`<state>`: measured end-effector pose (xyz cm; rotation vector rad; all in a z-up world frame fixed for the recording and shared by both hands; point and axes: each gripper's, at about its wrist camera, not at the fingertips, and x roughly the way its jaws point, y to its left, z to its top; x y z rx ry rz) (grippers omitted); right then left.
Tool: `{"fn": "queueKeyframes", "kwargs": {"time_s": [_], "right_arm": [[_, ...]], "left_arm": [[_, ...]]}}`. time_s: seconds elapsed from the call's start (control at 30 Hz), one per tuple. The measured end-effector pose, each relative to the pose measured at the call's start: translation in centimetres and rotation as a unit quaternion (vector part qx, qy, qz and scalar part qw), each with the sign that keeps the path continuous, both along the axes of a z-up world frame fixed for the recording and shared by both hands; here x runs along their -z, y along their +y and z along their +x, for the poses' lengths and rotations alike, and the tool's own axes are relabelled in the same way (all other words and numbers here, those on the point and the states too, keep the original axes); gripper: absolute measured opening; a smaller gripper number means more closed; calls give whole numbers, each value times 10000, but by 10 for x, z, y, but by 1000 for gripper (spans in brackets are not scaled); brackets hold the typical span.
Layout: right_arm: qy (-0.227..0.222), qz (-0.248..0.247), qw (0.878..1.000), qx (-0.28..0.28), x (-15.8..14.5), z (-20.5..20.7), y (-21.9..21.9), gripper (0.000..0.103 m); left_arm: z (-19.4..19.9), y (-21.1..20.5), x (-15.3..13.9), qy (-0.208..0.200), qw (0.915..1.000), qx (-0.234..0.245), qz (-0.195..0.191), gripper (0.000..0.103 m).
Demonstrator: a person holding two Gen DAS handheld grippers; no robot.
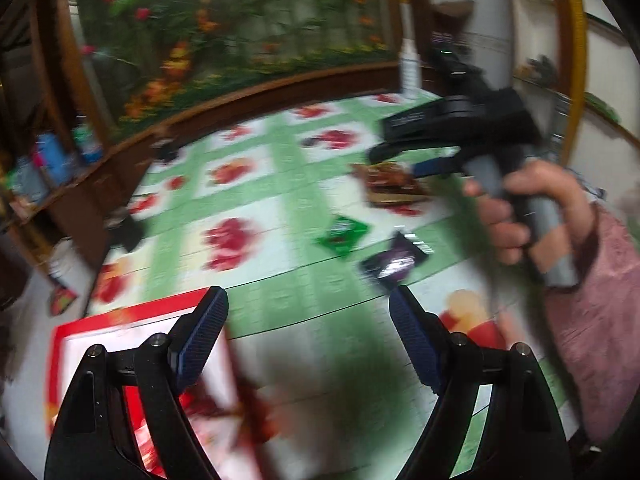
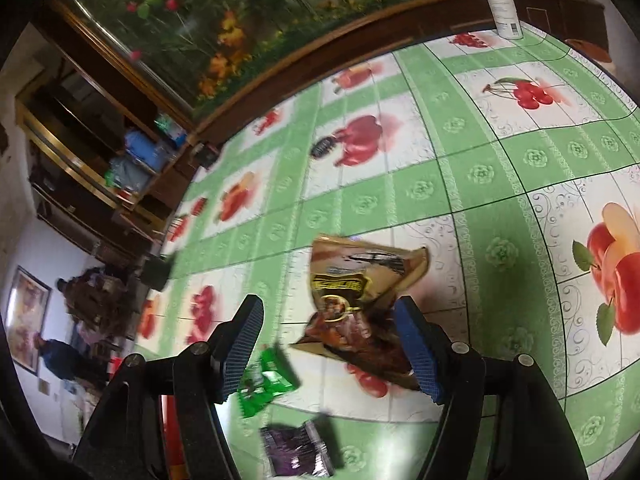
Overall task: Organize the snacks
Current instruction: 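Grasp the brown packet with the right tool while the left tool moves to the dark purple packet, then grasp the dark purple packet with the left tool while the right tool holds the brown packet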
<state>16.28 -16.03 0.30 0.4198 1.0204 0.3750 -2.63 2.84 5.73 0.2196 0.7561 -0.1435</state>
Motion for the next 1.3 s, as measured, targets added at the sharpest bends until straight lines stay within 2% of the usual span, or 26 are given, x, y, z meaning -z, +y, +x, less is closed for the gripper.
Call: {"fn": "queueKeyframes", "kwargs": {"time_s": [0.1, 0.17, 0.23, 0.27, 0.37, 0.4, 0.6, 0.83, 0.93, 1.03, 1.07, 1.1, 1.2, 1.3], "right_arm": [[159, -87, 9998, 47, 10, 5, 3, 71], [298, -184, 9994, 68, 18, 10, 5, 70], [170, -312, 9993, 102, 18, 9, 6, 67], [157, -404, 9990, 90, 19, 8, 8, 60], [142, -626, 9979, -25, 18, 8, 12, 48], [160, -677, 9975, -95, 18, 7, 12, 44], [456, -750, 9961, -50, 12, 7, -3, 38], [863, -223, 9955, 322, 15, 8, -36, 37], [910, -144, 9952, 332, 15, 8, -37, 37], [970, -62, 9947, 349, 16, 8, -37, 37], [980, -55, 9945, 355, 16, 9, -37, 37], [979, -43, 9945, 367, 16, 9, -37, 37], [1023, 99, 9940, 364, 17, 9, -40, 37], [1004, 103, 9943, 334, 16, 9, -39, 36]], "left_arm": [[14, -12, 5, 254, 9982, 462, -282, 83], [21, -21, 10, 321, 9962, 783, -228, 83], [28, -31, 14, 414, 9927, 1123, -116, 83], [33, -35, 17, 477, 9908, 1263, -65, 83], [47, -47, 24, 683, 9839, 1651, 12, 83], [49, -50, 26, 711, 9822, 1738, 28, 83], [58, -76, 33, 717, 9727, 2187, 311, 83], [70, -82, 46, 976, 9669, 2336, 314, 82], [74, -82, 50, 1145, 9632, 2423, 212, 76], [75, -84, 56, 1271, 9595, 2503, 228, 65], [77, -84, 59, 1334, 9589, 2489, 280, 51], [79, -84, 61, 1362, 9587, 2484, 263, 46], [82, -78, 61, 1473, 9589, 2425, -21, 39], [80, -77, 61, 1444, 9619, 2318, -70, 38]]}}
